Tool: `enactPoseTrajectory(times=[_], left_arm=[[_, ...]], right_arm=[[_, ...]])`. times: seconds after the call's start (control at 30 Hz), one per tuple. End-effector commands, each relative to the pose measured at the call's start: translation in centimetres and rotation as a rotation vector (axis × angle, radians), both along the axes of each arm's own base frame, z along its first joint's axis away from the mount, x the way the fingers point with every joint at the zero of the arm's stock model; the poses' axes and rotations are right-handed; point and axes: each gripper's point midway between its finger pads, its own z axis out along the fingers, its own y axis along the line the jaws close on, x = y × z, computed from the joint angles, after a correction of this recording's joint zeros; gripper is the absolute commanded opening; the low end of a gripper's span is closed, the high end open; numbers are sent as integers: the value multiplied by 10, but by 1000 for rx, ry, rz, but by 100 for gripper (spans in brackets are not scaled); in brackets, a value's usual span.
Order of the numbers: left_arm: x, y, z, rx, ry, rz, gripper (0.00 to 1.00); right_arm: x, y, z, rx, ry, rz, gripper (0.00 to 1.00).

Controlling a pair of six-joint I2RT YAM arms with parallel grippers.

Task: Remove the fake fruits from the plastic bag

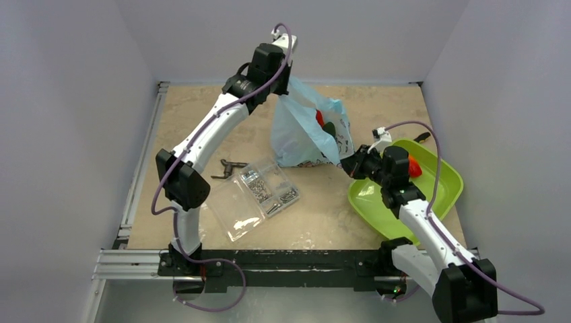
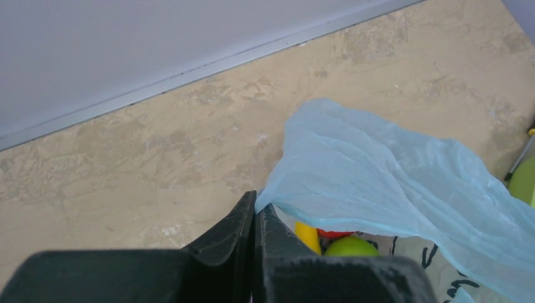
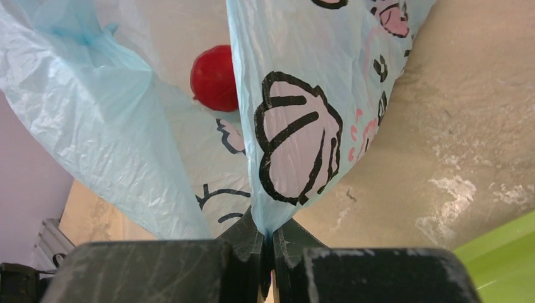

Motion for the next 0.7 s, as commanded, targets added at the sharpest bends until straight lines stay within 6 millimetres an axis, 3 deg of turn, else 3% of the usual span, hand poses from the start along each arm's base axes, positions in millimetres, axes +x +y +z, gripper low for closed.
enactPoseTrajectory(times=[0.0, 0.13, 0.27, 0.4, 0.53, 0.67], left_arm=[[-4, -11, 32, -76, -36, -81, 0], [-6, -16, 23, -72, 5, -125, 0], [-20, -20, 23, -96, 54, -171, 2], [-45, -14, 33, -133, 98, -184, 55], [-71, 0, 48, -190, 101, -164, 99], [-98, 17, 69, -284, 81, -116, 100]], right_arm=[[-8, -1, -12, -18, 15, 7, 0], [-5, 0, -11, -16, 14, 10, 0], [1, 1, -8, -20, 13, 15, 0], [4, 6, -5, -11, 15, 34, 0], [6, 8, 3, -3, -2, 39, 0], [7, 11, 7, -2, -11, 53, 0]])
